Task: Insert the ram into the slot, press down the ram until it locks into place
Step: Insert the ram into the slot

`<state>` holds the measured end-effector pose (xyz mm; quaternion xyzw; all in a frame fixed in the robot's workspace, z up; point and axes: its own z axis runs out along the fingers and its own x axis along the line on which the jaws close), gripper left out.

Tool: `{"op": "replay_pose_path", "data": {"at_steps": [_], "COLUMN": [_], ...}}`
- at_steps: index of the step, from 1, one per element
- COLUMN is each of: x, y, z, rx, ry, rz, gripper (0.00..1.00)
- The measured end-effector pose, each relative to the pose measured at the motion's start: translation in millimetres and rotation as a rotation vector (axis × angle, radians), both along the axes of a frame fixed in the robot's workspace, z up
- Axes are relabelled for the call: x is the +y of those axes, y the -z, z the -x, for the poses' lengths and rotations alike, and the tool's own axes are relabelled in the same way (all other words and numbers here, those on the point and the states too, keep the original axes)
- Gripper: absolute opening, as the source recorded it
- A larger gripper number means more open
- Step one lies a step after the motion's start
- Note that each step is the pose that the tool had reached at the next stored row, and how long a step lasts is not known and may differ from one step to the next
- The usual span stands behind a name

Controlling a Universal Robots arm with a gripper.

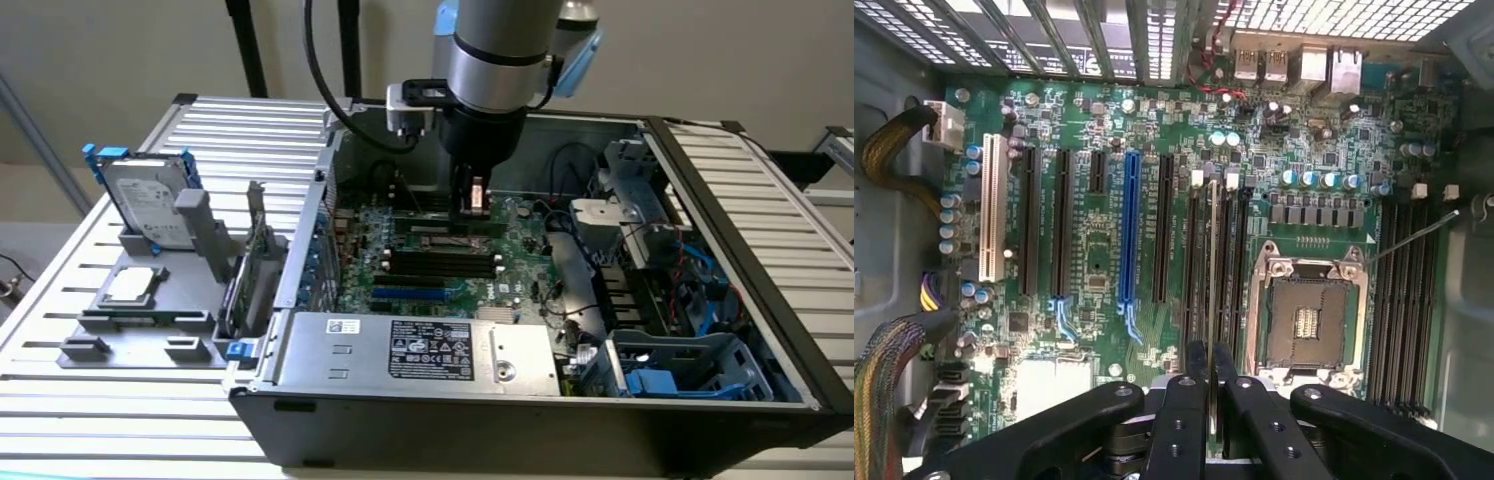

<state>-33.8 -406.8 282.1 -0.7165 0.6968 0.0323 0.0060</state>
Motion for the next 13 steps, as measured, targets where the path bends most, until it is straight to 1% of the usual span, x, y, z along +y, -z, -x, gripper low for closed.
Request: {"op": "replay_pose_path", "data": {"at_steps": [8, 13], "x": [0.0, 0.0], "y": [14.6, 22.2], "z": [0.0, 0.0], "rx": [0.0000, 0.0000], "ry": [0.000, 0.000], "rz": [0.0009, 0.0048], "gripper": [0.13, 0.13]}}
